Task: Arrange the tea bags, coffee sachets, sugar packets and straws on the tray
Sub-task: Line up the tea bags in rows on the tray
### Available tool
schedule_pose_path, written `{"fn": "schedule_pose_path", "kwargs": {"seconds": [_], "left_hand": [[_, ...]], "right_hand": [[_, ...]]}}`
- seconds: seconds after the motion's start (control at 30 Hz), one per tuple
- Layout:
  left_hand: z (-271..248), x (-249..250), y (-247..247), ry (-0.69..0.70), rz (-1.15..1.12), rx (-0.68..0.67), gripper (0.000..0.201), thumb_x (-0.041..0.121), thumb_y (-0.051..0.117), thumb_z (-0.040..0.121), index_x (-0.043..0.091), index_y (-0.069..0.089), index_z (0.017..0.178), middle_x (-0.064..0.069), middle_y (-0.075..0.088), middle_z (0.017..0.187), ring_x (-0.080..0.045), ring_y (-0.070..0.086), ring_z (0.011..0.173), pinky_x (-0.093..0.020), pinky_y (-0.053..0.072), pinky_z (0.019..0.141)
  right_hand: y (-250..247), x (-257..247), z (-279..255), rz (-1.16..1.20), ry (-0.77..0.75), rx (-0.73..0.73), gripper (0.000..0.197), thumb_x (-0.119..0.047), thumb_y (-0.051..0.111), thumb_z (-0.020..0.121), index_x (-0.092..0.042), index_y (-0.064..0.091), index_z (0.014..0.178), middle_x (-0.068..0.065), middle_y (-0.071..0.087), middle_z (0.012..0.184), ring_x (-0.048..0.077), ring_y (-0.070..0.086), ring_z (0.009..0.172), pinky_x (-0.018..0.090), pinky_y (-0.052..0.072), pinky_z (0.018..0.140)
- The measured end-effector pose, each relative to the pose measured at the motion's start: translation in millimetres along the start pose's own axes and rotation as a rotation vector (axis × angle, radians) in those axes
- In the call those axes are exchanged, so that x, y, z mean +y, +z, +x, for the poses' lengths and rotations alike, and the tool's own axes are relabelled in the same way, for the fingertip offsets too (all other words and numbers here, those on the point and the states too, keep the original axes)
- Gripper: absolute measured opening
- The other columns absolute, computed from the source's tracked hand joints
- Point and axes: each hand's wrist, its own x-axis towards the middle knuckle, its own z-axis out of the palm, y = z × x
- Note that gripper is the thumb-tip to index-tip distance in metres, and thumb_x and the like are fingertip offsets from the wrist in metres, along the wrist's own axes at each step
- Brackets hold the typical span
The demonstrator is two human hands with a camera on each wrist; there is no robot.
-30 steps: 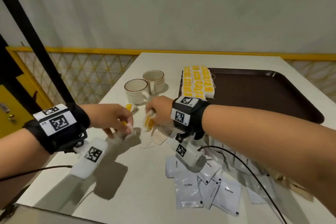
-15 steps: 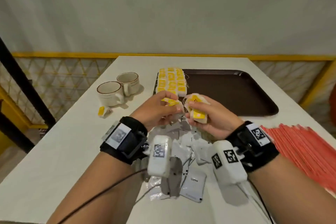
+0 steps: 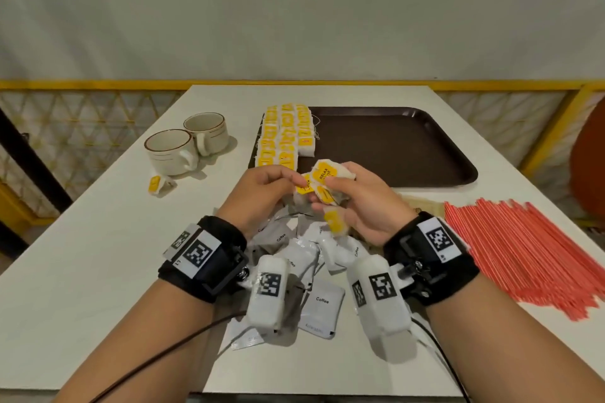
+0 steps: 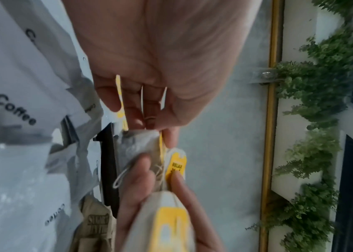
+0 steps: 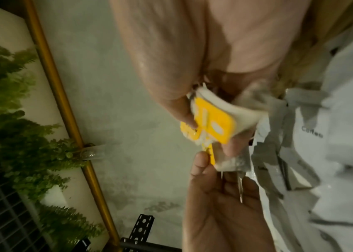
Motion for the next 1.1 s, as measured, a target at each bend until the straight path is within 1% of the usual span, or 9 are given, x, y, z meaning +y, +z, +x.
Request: {"fn": "schedule_pose_path", "kwargs": {"seconds": [0.1,0.2,0.33,0.43,0.57,0.67,0.83,0.97,1.1], "left_hand": [[-0.8,1.5,1.3,0.037,-0.02,0.041,0.023,-0.002,0.055,0.089,0.011,0.071,0.076,-0.006,0.069,0.081,-0.017,0.063,0.08,-0.02,0.052,0.07],[1.2,-2.1,-1.3,0.12,0.033,0.077,0.013,-0.002,0.066,0.083,0.011,0.067,0.081,-0.004,0.066,0.077,-0.014,0.06,0.075,-0.016,0.05,0.066],[3.9,-3.9,-3.6,0.14,-0.058,0.122,0.023,-0.003,0.068,0.081,0.014,0.059,0.094,-0.004,0.065,0.073,-0.016,0.062,0.071,-0.022,0.051,0.068],[4.7,-2.6,-4.7,0.167,-0.08,0.182,0.019,0.0,0.07,0.08,0.013,0.062,0.09,-0.003,0.066,0.072,-0.012,0.063,0.069,-0.019,0.051,0.068],[4.1,1.5,-5.4,0.21,-0.072,0.166,0.012,0.003,0.068,0.083,0.013,0.064,0.079,-0.003,0.066,0.077,-0.007,0.063,0.069,-0.016,0.05,0.068],[2.6,4.2,-2.8,0.233,-0.071,0.134,0.009,0.004,0.065,0.085,0.011,0.063,0.082,-0.004,0.066,0.08,-0.008,0.063,0.072,-0.017,0.051,0.07],[0.9,3.2,1.0,0.244,-0.07,0.088,0.011,0.0,0.065,0.084,0.011,0.064,0.082,-0.009,0.066,0.085,-0.021,0.061,0.081,-0.03,0.052,0.08],[-2.3,4.0,4.3,0.248,-0.085,0.029,0.013,-0.003,0.065,0.083,0.011,0.065,0.081,-0.004,0.067,0.081,-0.015,0.062,0.078,-0.023,0.053,0.077],[-3.6,5.0,5.6,0.249,-0.104,0.017,0.012,-0.003,0.066,0.081,0.01,0.066,0.081,0.0,0.069,0.078,-0.014,0.063,0.077,-0.023,0.053,0.076]], "right_hand": [[-3.3,0.2,2.0,-0.028,-0.041,0.012,0.007,-0.004,0.054,0.094,-0.004,0.056,0.1,0.019,0.061,0.102,0.027,0.063,0.09,0.036,0.059,0.079],[-6.7,-1.2,2.6,-0.144,-0.109,0.017,0.004,-0.009,0.058,0.092,-0.009,0.062,0.09,0.008,0.067,0.093,0.018,0.063,0.081,0.033,0.055,0.074],[-9.2,-0.9,5.4,-0.249,-0.263,0.091,0.006,-0.009,0.064,0.087,-0.01,0.069,0.084,0.0,0.063,0.124,0.009,0.061,0.11,0.028,0.048,0.092],[-13.6,-3.6,4.8,-0.328,-0.36,0.123,0.005,-0.012,0.065,0.087,-0.013,0.071,0.087,-0.001,0.069,0.11,0.006,0.065,0.095,0.022,0.05,0.081],[-16.4,-6.9,1.4,-0.298,-0.33,-0.017,0.011,-0.013,0.069,0.081,-0.015,0.068,0.091,-0.001,0.072,0.084,0.008,0.062,0.072,0.021,0.05,0.068],[-14.0,-4.5,0.7,-0.328,-0.317,-0.075,0.014,-0.004,0.07,0.079,-0.011,0.067,0.09,0.001,0.072,0.082,0.009,0.064,0.072,0.02,0.052,0.067],[-8.1,1.6,0.9,-0.332,-0.281,-0.032,0.023,0.004,0.074,0.075,-0.01,0.061,0.089,0.001,0.066,0.074,0.008,0.061,0.062,0.019,0.05,0.056],[-9.4,2.2,2.3,-0.338,-0.265,-0.017,0.031,0.0,0.075,0.076,-0.012,0.063,0.102,0.006,0.066,0.079,0.012,0.061,0.068,0.021,0.049,0.057],[-8.4,3.4,0.9,-0.369,-0.252,-0.027,0.023,-0.001,0.075,0.075,-0.012,0.066,0.094,0.012,0.067,0.087,0.012,0.061,0.071,0.02,0.05,0.059]]}}
